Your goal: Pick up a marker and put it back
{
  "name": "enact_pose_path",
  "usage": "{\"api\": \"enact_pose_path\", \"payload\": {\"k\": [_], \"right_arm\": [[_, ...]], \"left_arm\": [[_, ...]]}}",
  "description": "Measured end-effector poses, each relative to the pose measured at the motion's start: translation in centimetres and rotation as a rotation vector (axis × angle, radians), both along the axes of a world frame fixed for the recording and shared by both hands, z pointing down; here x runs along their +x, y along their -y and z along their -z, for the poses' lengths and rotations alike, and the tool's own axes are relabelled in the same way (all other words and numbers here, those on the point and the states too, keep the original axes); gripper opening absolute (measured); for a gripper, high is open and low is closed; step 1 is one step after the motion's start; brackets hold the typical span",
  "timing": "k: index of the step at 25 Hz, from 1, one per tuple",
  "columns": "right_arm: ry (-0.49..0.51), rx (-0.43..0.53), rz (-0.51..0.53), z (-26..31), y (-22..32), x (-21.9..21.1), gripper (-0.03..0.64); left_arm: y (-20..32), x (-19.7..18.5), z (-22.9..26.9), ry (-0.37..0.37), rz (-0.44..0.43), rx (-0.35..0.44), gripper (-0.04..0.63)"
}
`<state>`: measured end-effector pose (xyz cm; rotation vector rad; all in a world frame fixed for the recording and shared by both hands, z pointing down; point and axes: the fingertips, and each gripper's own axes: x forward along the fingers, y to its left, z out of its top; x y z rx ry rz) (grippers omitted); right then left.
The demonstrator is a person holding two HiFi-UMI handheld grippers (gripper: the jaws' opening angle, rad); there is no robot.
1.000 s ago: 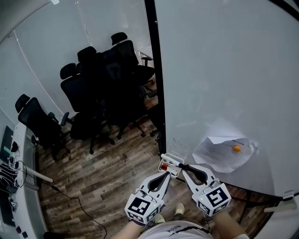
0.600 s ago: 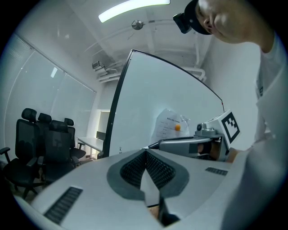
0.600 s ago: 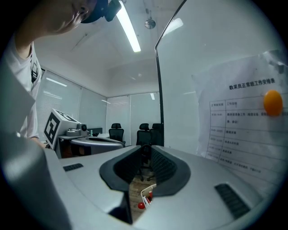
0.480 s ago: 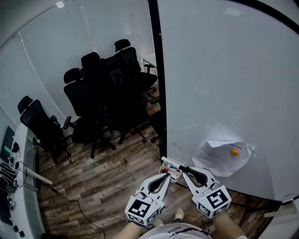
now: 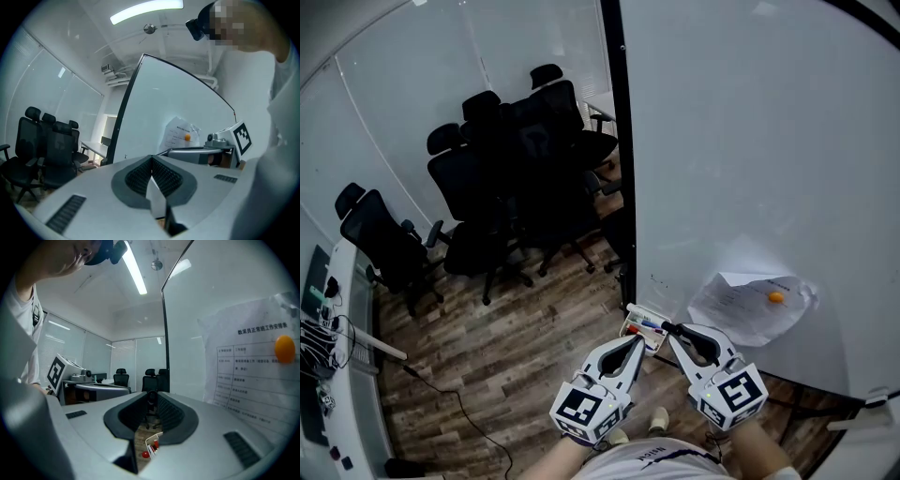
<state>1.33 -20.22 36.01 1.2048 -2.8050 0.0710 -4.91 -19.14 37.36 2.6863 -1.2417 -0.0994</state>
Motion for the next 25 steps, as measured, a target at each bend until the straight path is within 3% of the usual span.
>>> {"api": "enact_pose_path", "payload": {"k": [13,25], "right_arm": [[-0.019,-0.024,-0.021,-1.2,0.6,0.4,0.072],[-0.058,-0.150,-0.073,-9.0,3.7,1.6,0.072]], "left_arm": [[0.4,-0.3,-1.2,0.005,0.015,-0.027,0.011],[2.3,-0.7,-5.4,0.027,0.039,-0.114,0.011]]}}
